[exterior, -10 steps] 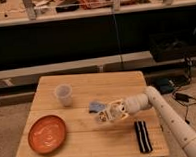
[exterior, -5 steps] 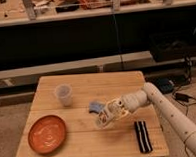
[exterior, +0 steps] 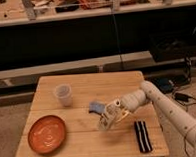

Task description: Stand the bottle upright

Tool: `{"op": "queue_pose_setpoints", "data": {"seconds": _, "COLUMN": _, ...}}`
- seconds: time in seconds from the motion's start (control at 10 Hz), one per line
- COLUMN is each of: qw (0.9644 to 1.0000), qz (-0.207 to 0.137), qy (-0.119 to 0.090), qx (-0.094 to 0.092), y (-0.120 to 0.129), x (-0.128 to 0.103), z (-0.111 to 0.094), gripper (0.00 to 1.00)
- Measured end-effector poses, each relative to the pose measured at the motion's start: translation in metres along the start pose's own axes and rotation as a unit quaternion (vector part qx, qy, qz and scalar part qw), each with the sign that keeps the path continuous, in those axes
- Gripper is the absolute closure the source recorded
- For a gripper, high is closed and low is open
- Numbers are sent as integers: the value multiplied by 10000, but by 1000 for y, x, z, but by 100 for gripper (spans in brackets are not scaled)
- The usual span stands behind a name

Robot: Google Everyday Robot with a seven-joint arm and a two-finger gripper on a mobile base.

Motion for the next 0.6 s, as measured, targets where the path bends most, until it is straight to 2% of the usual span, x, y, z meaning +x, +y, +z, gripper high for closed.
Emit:
{"op": "queue_pose_setpoints", "data": {"seconds": 0.2, "qw": 9993, "qz": 193, "qy": 287, "qx": -144, "y": 3, "x": 8, "z": 4, "gripper": 100}}
{"op": "queue_pose_setpoints", "data": {"seconds": 0.4, "qw": 9975, "qz": 407, "qy": 533, "qx": -201, "y": 11, "x": 29, "z": 7, "gripper": 100}}
{"op": "queue_pose_setpoints", "data": {"seconds": 0.6, "qw": 9966, "qz": 411, "qy": 691, "qx": -189, "y": 15, "x": 44, "z": 9, "gripper": 100}}
